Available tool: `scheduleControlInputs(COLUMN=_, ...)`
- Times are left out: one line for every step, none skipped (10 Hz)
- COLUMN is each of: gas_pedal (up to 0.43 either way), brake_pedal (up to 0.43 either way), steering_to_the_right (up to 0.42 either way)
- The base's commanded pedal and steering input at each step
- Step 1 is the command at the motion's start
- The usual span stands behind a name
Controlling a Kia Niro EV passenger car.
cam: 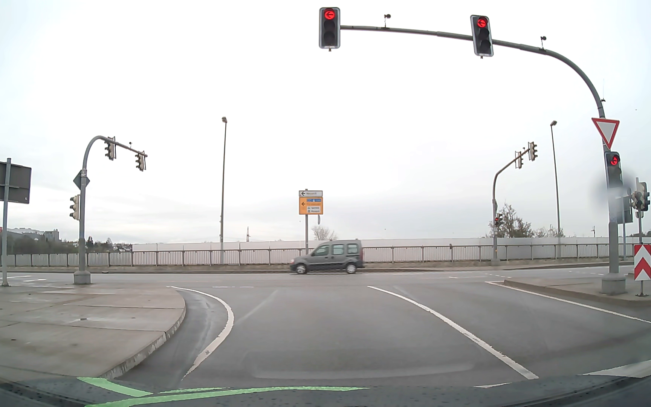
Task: Follow the waypoints while adhering to traffic rules and regulations
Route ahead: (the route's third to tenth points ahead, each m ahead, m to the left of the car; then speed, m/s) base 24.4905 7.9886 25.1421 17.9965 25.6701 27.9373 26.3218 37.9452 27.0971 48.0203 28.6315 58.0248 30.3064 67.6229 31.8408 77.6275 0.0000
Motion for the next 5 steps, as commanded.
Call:
scheduleControlInputs(gas_pedal=0.0, brake_pedal=0.384, steering_to_the_right=-0.014)
scheduleControlInputs(gas_pedal=0.0, brake_pedal=0.384, steering_to_the_right=-0.014)
scheduleControlInputs(gas_pedal=0.0, brake_pedal=0.384, steering_to_the_right=-0.014)
scheduleControlInputs(gas_pedal=0.0, brake_pedal=0.384, steering_to_the_right=-0.014)
scheduleControlInputs(gas_pedal=0.0, brake_pedal=0.384, steering_to_the_right=-0.014)
